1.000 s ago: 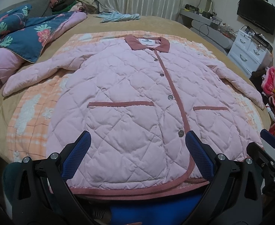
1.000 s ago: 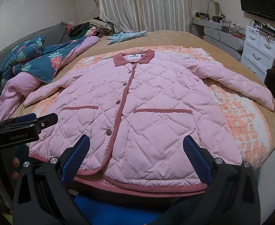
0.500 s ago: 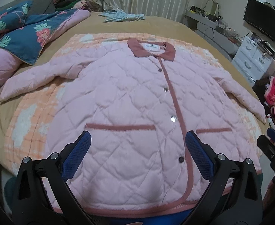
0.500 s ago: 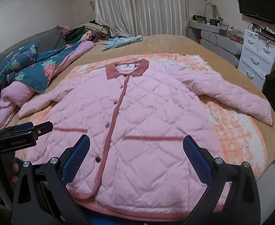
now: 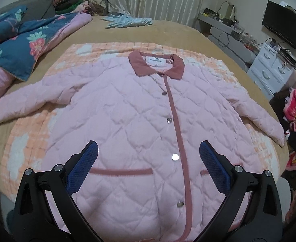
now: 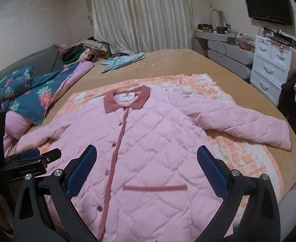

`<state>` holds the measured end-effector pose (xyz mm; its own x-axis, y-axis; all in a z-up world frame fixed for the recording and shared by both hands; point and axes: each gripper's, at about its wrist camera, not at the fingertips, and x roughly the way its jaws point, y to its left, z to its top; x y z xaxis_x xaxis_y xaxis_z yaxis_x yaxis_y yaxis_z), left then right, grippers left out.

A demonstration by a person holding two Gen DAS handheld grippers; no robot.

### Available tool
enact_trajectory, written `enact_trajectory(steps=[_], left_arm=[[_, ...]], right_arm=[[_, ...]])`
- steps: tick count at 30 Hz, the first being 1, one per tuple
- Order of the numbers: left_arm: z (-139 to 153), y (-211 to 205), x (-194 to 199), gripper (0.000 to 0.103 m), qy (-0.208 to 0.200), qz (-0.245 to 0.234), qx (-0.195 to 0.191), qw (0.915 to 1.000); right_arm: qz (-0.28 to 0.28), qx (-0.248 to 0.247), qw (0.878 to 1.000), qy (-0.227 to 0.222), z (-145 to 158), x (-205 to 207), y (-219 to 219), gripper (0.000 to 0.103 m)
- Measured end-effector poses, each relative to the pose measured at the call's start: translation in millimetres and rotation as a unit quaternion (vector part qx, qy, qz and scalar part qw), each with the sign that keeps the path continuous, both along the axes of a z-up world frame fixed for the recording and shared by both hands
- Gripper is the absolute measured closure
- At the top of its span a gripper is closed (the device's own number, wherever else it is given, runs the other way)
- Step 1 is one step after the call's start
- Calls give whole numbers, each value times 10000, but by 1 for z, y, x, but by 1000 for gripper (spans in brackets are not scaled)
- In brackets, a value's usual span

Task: Fold large clothes
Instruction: 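Move the right tool over the jacket toward the outstretched sleeve cuff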

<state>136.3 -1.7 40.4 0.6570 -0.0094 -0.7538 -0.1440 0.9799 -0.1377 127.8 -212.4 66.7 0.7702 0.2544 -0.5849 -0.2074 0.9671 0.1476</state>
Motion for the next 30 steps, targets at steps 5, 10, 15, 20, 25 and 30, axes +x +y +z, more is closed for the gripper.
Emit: enact_trajectory(steps=[5, 10, 15, 20, 25, 30], left_arm=[[7, -7, 29, 8, -8, 24, -13, 10000], [15, -17, 55, 8, -7, -19, -77, 10000], [20, -31, 78, 8, -19, -101, -20, 9999], [22, -48, 101, 8, -1, -207, -12, 9998], [16, -64, 124, 8, 63, -315, -43, 9995], [4, -83, 148, 8, 150, -409, -19, 9991]], right_arm=[[-223, 64, 9997, -61, 12, 24, -12, 4], [-383, 121, 9990, -201, 23, 43, -25, 4], [-641, 268, 9971, -325, 32, 59, -45, 4], [-939, 412, 9937, -449, 39, 80, -71, 4], [-1340, 475, 9887, -480, 39, 107, -100, 4], [-1863, 526, 9806, -314, 16, 135, -134, 4]])
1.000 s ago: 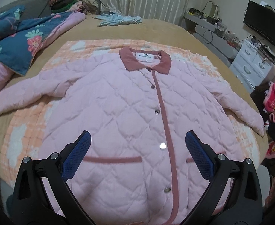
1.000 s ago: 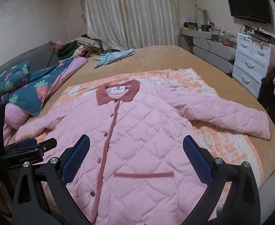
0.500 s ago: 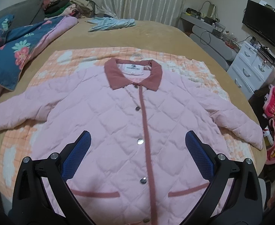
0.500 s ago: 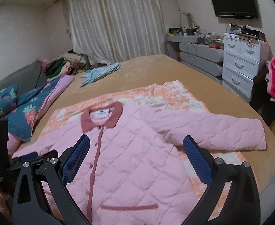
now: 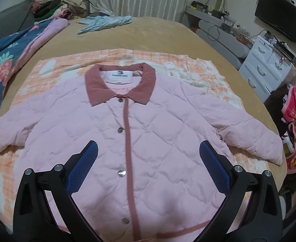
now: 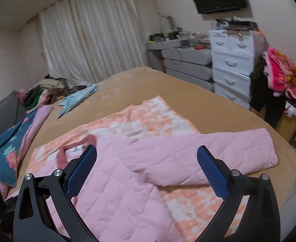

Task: Fold large clothes
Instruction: 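Move the right tool over the jacket toward the outstretched sleeve cuff, then close the right gripper on the sleeve's ribbed cuff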

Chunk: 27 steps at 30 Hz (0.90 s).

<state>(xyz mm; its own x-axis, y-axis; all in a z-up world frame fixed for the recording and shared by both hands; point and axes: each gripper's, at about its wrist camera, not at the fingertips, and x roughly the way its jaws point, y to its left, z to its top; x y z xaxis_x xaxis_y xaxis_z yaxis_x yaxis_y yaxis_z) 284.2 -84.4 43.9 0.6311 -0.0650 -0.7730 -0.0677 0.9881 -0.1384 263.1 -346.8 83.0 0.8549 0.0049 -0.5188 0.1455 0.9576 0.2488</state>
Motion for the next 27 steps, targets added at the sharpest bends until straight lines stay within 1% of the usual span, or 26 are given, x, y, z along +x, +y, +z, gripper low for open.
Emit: enact_trajectory(steps=[6, 12, 16, 19, 22, 24, 27], left_arm=[[-22, -23, 28, 8, 173, -164, -137, 9996], [-45, -43, 48, 8, 360, -258, -8, 9990], [-59, -53, 60, 8, 486, -271, 9, 9984], [-69, -60, 71, 8, 634, -304, 46, 9975], [-78, -65, 81, 8, 738, -284, 64, 9968], [-83, -67, 87, 8, 786, -259, 113, 9965], [-91, -69, 96, 8, 830, -189, 251, 9961]], right_arm=[[-747, 151, 9968, 258, -41, 22, -48, 4], [-1399, 490, 9874, 561, -81, 34, -101, 4], [-1860, 884, 9755, 768, -110, 35, -138, 4], [-2078, 1093, 9679, 899, -125, 32, -157, 4], [-2292, 1425, 9585, 920, -140, 27, -177, 4], [-2442, 1639, 9502, 1028, -153, 26, -190, 4], [-2597, 2172, 9341, 1129, -176, 26, -210, 4]])
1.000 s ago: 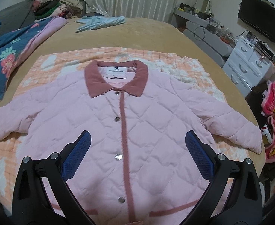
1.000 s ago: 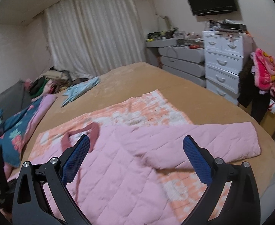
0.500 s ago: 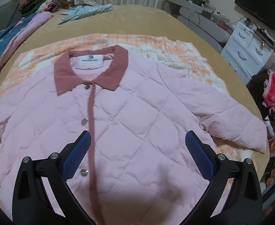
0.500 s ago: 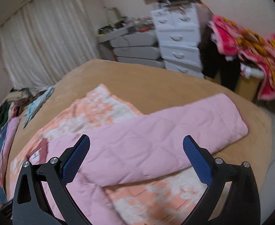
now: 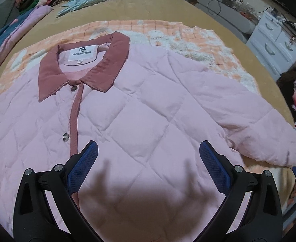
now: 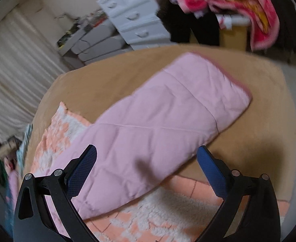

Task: Fold large clothes
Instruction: 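Close the right gripper on the sleeve's ribbed cuff, then lift the sleeve with the right gripper and carry it across the jacket front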

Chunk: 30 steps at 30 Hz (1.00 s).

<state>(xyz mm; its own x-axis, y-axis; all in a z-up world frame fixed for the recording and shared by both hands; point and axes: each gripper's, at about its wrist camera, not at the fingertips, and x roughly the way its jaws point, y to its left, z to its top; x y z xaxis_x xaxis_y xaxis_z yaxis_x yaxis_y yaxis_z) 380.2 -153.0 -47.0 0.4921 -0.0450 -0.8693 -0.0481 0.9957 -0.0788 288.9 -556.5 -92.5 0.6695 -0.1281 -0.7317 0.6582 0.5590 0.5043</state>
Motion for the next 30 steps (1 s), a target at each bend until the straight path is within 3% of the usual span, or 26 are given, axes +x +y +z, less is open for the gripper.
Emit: enact_trajectory(steps=[7, 13, 15, 16, 17, 18, 19, 25, 30], left_arm=[[-13, 11, 18, 8, 38, 130, 33, 9999], [-19, 31, 30, 8, 54, 199, -72, 9998], [-19, 37, 32, 8, 9, 243, -34, 9997], [-18, 41, 33, 8, -5, 269, -12, 9996], [-18, 44, 33, 8, -11, 293, -4, 9996], [-17, 48, 34, 8, -21, 331, 1, 9995], [-15, 51, 34, 8, -31, 350, 0, 9994], [8, 66, 22, 8, -249, 348, 11, 9991], [27, 81, 9, 8, -417, 272, -160, 9986]], right_arm=[[-461, 594, 9971, -70, -33, 6, -33, 4], [-603, 331, 9975, -150, -37, 23, -48, 6], [-613, 265, 9974, -276, -36, 21, -50, 19], [-593, 241, 9973, -349, -35, 20, -53, 40], [-469, 261, 9970, -554, -33, 20, -55, 50], [-328, 321, 9964, -719, -33, 20, -57, 69], [-208, 335, 9957, -834, -31, 21, -56, 75], [439, -505, 9888, -1331, 19, 19, -26, 83], [1113, -1331, 9694, -1736, 78, 18, 27, 84]])
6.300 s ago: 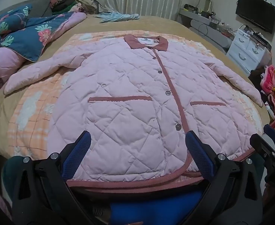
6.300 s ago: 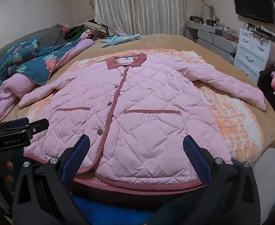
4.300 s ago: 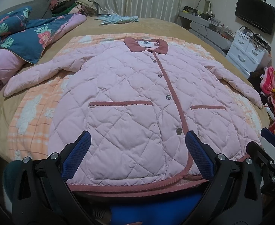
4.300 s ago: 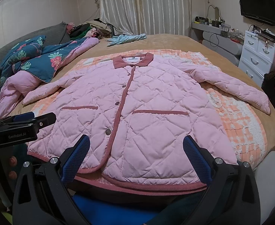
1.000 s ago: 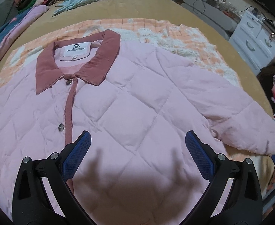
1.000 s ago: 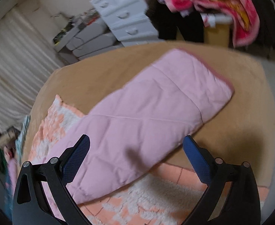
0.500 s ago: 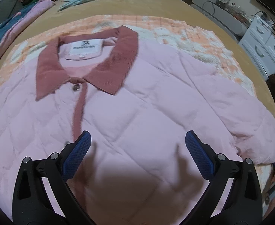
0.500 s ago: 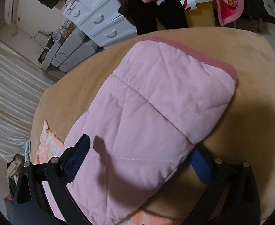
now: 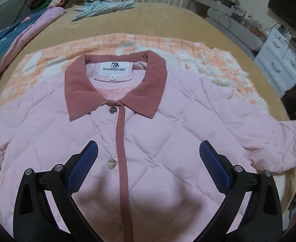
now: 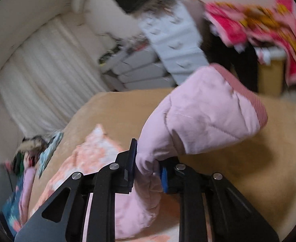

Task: Fold large clothes
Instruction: 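Lift the sleeve with the right gripper and carry it across the jacket front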

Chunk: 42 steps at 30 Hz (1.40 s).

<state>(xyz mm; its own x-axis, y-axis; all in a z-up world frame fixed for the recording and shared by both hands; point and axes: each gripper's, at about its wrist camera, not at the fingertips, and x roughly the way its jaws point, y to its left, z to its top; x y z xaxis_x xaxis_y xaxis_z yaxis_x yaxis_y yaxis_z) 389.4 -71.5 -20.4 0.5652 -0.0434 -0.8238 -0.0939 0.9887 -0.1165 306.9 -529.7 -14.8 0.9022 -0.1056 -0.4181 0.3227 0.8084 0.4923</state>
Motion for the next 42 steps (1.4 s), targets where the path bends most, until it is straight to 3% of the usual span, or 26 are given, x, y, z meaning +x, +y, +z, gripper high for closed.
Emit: enact_trajectory(steps=[3, 9, 22, 28, 31, 38, 42], left_arm=[[8, 6, -3, 8, 12, -20, 31, 10000], [31, 25, -13, 8, -214, -147, -214, 9994], [84, 102, -45, 8, -754, 185, -64, 9970], [96, 152, -59, 8, -836, 491, -623, 9933], [101, 171, -68, 8, -956, 604, -709, 9910], [103, 211, -84, 8, -1037, 806, -999, 9863], [96, 236, -89, 8, -972, 938, -1438, 9803]], right_arm=[[337, -542, 9979, -144, 34, 2, 36, 85], [925, -1163, 9887, -182, 82, 18, 100, 85], [1772, -1884, 9649, -446, 152, 24, 233, 85], [2111, -2114, 9528, -545, 169, 23, 288, 85], [2299, -2205, 9461, -591, 173, 23, 319, 85], [2640, -2322, 9343, -595, 168, 23, 373, 85], [2828, -2382, 9275, -550, 161, 26, 401, 85]])
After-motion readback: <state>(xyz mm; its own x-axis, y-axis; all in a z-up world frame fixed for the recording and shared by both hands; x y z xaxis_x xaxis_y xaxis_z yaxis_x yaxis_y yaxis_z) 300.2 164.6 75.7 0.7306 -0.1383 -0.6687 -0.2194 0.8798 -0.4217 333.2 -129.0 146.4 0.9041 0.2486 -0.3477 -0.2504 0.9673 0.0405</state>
